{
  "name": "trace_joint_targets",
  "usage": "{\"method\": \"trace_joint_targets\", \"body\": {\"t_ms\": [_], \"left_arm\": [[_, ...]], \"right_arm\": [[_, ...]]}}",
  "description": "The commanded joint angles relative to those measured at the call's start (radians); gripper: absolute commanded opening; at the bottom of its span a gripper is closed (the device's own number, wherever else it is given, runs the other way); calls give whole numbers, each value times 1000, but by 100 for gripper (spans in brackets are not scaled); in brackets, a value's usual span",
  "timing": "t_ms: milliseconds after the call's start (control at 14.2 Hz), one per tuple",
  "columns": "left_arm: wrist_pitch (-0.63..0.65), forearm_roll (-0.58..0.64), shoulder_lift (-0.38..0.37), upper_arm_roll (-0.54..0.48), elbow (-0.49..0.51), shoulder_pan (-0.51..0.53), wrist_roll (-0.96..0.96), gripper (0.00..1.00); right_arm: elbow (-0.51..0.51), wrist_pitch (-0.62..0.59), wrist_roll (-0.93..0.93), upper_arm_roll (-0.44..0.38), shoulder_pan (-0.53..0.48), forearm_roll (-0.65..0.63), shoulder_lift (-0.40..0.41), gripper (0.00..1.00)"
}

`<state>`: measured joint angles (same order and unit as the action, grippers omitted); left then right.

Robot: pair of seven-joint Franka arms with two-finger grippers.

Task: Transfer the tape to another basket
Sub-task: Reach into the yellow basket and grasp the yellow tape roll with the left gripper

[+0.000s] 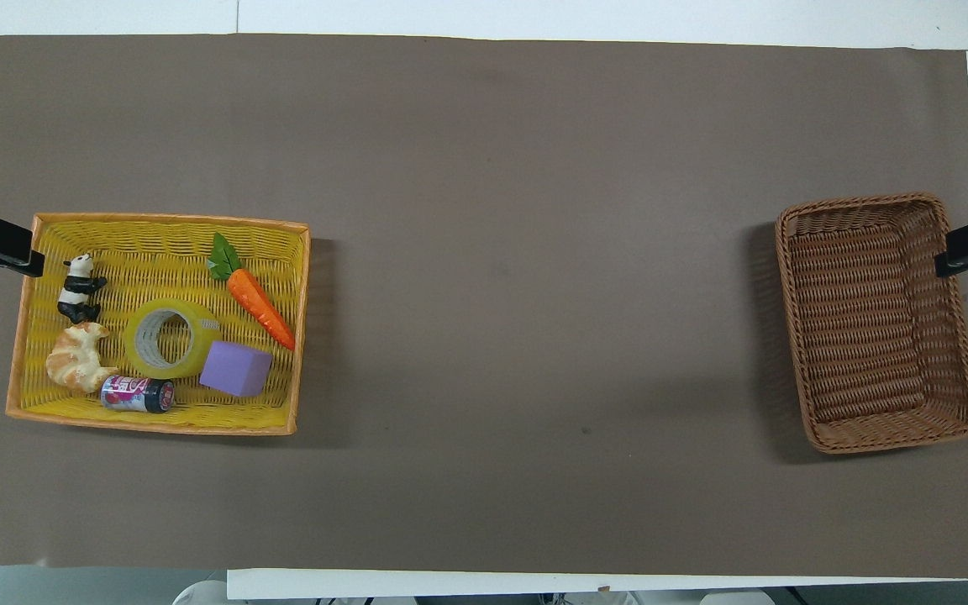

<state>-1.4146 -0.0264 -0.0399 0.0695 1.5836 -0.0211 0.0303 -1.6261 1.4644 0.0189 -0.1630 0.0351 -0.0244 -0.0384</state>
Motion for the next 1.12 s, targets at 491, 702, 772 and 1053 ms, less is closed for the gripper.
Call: {"method": "trace_joint_targets", "body": {"t_ms": [491,702,772,1053], "left_arm": [[-268,-1,-121,-2,286,-4,13,99],[-473,-1,-167,-2,537,-3,-19,99],[-510,-1,-161,-4,574,-3,-32,99],[-644,-1,-59,-4,628,33,-78,95]], "right_arm": [[-18,-3,12,2,-3,0,-18,100],[-18,-2,12,2,-3,0,-18,100],[-18,-2,12,2,-3,0,-18,100],[-18,-4,12,2,-3,0,-18,100]]}}
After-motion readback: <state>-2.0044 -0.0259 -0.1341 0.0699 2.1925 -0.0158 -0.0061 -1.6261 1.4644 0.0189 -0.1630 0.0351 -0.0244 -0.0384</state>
